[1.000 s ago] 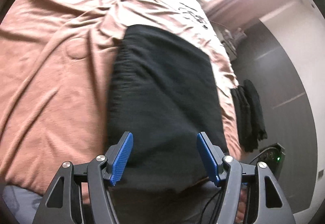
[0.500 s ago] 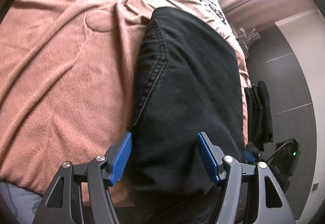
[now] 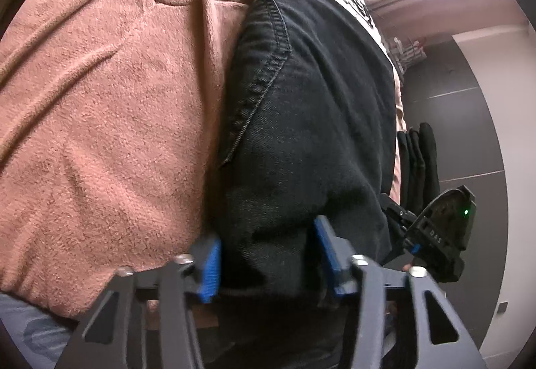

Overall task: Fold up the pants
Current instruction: 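Grasp the folded black sweatpants with the right tool while the left tool grips them, then lift the folded sweatpants with both tools and carry them along the bed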

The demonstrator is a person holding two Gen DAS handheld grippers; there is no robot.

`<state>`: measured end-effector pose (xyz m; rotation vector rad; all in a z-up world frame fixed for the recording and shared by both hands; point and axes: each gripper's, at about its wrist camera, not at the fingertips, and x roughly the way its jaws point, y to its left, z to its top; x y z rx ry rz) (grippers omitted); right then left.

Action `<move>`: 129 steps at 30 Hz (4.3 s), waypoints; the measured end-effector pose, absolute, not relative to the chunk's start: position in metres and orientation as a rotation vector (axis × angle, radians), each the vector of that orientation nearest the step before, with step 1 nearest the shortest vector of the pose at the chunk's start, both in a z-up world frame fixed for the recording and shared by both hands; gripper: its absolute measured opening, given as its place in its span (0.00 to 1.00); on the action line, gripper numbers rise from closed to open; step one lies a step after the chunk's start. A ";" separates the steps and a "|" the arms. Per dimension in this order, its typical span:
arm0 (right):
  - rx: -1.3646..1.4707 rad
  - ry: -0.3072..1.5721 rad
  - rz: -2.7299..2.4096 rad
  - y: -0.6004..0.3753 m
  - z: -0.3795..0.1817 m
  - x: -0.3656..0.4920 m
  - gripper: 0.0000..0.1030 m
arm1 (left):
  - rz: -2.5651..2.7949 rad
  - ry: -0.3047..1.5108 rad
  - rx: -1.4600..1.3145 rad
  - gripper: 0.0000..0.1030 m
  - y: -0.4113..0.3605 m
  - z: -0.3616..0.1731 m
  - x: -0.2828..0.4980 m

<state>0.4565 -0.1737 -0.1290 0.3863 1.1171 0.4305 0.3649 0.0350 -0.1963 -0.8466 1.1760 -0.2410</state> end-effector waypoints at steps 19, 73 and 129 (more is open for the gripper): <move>0.487 1.153 0.528 -0.147 -0.136 0.423 0.32 | -0.177 1.139 -0.753 0.19 0.080 -0.146 0.337; 0.840 1.041 0.748 -0.144 -0.208 0.527 0.36 | -0.261 1.171 -0.703 0.51 0.137 -0.194 0.483; 0.594 0.733 0.745 -0.129 -0.117 0.424 0.24 | -0.424 0.832 -0.747 0.33 0.128 -0.071 0.434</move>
